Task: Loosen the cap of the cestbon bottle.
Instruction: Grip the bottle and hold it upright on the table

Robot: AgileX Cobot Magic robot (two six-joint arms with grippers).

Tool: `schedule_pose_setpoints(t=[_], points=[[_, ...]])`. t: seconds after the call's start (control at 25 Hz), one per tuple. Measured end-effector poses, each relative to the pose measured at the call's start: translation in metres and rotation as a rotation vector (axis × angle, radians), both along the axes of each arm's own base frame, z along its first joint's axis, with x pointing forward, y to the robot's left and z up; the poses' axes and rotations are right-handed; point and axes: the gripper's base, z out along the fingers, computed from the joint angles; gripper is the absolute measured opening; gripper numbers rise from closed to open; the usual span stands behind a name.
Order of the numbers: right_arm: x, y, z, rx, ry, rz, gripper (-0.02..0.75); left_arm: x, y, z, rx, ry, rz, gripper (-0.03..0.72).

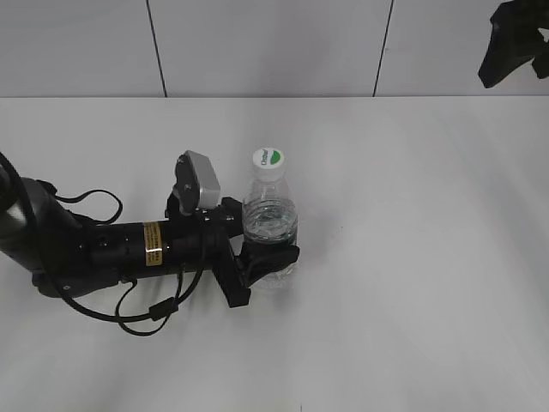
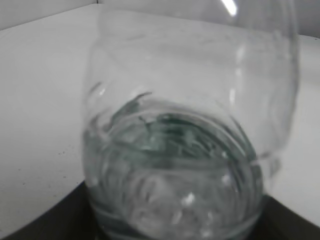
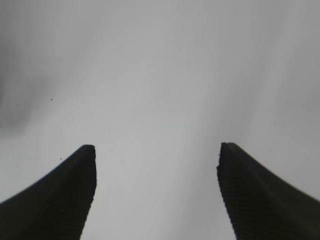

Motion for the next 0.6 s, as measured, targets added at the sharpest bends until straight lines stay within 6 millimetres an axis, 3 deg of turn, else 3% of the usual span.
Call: schedule_pose_setpoints(t=[0.2,0.6], points=[[0.003,0.016,0.005,-0.025,-0.01,0.049,0.577,0.0,0.0,0.0,0.001,-0.001,-0.006,0.421],[0.003,0.018,0.004,-0.074,-0.014,0.067,0.577,0.003,-0.001,0.001,-0.003,-0.027,0.043,0.421]])
